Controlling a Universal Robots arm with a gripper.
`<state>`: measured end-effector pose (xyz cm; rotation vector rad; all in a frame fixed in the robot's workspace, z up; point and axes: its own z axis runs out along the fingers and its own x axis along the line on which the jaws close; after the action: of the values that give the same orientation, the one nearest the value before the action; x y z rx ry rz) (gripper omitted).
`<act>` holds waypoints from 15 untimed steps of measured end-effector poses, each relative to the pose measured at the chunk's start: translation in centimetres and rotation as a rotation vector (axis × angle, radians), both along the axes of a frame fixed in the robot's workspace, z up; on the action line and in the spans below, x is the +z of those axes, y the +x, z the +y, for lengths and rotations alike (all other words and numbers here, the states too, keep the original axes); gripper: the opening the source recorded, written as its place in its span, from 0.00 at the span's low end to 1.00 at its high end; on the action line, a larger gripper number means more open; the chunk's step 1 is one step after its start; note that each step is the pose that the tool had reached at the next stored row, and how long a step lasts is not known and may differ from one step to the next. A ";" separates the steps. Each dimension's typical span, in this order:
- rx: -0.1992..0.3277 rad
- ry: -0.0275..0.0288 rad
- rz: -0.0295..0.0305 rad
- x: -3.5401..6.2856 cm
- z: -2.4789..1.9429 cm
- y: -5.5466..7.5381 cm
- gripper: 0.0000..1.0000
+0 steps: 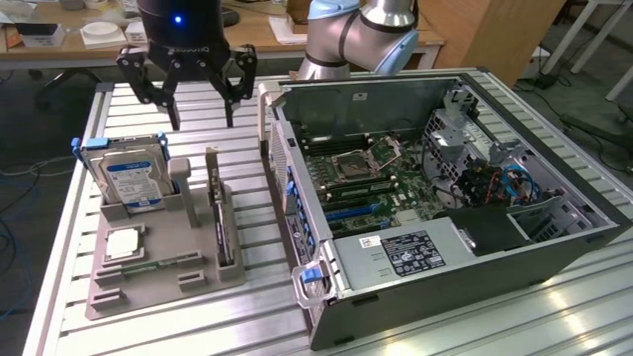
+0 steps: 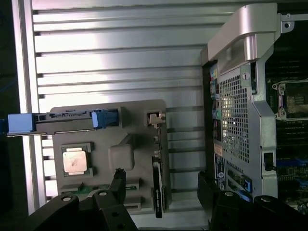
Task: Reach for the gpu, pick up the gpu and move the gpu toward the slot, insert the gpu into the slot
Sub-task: 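Pick up the gpu and move the gpu toward the slot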
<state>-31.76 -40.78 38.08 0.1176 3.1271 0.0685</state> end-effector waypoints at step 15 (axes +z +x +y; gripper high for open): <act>0.012 -0.0021 -0.0001 -0.19 -0.77 0.0 0.71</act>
<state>-31.76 -41.55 37.89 0.0981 3.1280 0.0653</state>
